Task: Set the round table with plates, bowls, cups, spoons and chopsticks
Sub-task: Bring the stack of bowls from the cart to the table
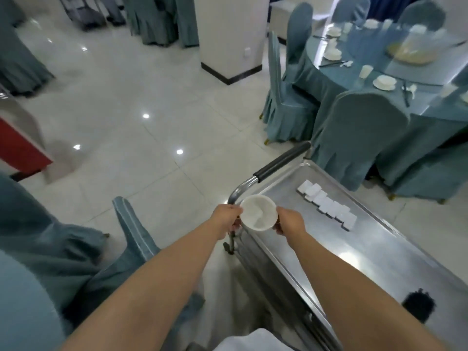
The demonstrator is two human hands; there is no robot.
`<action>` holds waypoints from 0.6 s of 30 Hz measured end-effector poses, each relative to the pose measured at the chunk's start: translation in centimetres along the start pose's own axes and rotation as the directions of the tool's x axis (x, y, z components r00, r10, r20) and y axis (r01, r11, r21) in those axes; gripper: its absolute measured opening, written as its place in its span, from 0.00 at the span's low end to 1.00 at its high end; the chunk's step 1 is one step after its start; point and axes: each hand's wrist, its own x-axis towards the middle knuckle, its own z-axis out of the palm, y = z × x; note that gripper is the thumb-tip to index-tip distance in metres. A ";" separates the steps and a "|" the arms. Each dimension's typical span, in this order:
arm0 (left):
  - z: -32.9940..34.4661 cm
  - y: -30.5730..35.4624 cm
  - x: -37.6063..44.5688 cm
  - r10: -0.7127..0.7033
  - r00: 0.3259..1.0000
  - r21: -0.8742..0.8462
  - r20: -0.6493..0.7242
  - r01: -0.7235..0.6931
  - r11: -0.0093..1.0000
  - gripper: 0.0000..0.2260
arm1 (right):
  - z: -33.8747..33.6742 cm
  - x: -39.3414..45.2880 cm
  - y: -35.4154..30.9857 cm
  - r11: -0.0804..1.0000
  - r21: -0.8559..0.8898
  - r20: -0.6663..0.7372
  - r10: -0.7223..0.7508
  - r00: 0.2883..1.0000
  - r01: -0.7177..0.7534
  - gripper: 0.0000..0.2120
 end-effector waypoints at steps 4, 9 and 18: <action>-9.5 -0.3 -2.9 0.034 0.991 -0.149 -0.128 -0.053 0.987 0.07 | 8.4 -4.0 -3.4 0.993 -0.070 0.086 -0.091 0.992 0.097 0.10; -21.0 -2.7 -7.0 0.036 0.964 -0.322 -0.263 -0.123 0.939 0.06 | 19.4 -8.6 -6.3 0.968 -0.148 0.203 -0.170 0.964 0.202 0.12; -38.0 -12.1 -15.6 -0.113 0.837 -0.549 -0.536 -0.243 0.800 0.05 | 38.5 -18.6 -5.3 0.859 -0.327 0.544 -0.169 0.822 0.393 0.13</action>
